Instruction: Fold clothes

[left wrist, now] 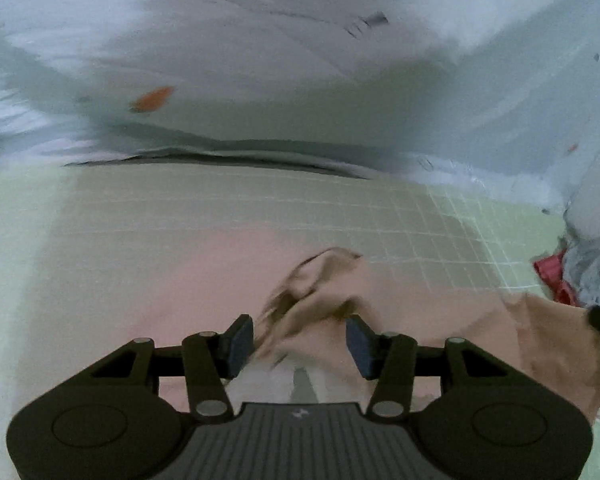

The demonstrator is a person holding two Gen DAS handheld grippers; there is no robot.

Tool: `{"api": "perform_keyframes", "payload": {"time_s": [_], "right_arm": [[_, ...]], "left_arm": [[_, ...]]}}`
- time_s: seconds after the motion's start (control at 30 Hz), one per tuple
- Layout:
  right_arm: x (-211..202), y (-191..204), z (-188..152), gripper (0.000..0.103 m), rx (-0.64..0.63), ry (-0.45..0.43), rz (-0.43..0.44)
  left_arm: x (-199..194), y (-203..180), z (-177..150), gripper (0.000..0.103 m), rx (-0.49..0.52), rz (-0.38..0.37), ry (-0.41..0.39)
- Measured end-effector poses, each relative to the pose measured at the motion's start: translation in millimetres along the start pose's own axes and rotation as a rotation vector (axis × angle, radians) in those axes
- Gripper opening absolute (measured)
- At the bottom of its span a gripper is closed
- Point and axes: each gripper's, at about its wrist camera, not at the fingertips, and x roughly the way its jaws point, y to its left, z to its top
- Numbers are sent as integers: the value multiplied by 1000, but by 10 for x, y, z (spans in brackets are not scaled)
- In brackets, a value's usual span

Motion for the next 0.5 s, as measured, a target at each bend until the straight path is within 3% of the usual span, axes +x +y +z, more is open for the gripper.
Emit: {"api": "perform_keyframes", "payload": {"time_s": [0.13,0.3,0.4,0.5], "right_arm": [[-26,667,-398,2,-77,83,169],[-63,1427,-1139,0,-192,260,340],[-172,1759,-1477,1,-348,294,282],[-295,1680,-1451,6,-329,254,203]], "left_arm": [[-504,270,-165,53,-51,5,-54],[-858,794,-643,53,-153,75,-34],[-982,972,-825,53,-182,87,-16],[-1089,1133,-997,53,-210,96,3]]}}
